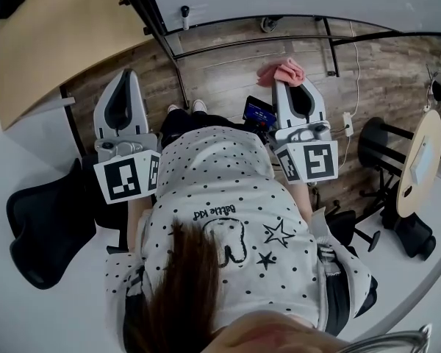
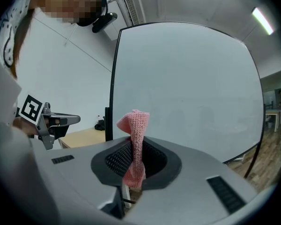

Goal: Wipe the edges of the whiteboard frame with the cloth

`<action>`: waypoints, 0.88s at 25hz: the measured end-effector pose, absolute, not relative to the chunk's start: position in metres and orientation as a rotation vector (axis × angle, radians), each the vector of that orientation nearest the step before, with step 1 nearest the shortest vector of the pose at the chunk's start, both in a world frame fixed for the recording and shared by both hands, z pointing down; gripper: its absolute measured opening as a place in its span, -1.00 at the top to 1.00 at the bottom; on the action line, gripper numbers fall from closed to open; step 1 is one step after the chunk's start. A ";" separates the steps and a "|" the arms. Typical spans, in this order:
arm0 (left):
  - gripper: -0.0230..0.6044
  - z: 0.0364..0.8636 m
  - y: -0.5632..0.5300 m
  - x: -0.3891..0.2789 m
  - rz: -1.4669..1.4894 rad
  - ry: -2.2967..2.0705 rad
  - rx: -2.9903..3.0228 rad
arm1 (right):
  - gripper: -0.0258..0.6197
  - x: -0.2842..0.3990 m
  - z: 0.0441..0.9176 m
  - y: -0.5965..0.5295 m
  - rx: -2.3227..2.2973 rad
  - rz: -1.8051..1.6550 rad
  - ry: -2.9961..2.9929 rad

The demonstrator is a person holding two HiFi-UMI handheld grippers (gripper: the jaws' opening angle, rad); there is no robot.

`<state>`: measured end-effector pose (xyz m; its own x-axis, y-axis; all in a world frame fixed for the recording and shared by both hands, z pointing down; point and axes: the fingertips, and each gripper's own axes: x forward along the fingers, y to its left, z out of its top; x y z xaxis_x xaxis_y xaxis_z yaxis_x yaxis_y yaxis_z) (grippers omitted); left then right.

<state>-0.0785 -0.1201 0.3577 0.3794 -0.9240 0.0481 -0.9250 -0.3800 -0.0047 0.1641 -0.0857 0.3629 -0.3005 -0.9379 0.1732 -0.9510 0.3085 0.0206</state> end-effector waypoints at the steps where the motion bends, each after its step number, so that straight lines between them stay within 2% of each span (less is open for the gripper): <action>1: 0.88 0.359 -0.121 -0.079 0.069 -1.734 2.590 | 0.82 0.164 0.365 -0.086 1.759 0.133 -2.412; 22: 0.88 0.385 -0.126 -0.074 0.102 -1.712 2.555 | 0.82 0.173 0.388 -0.088 1.760 0.191 -2.379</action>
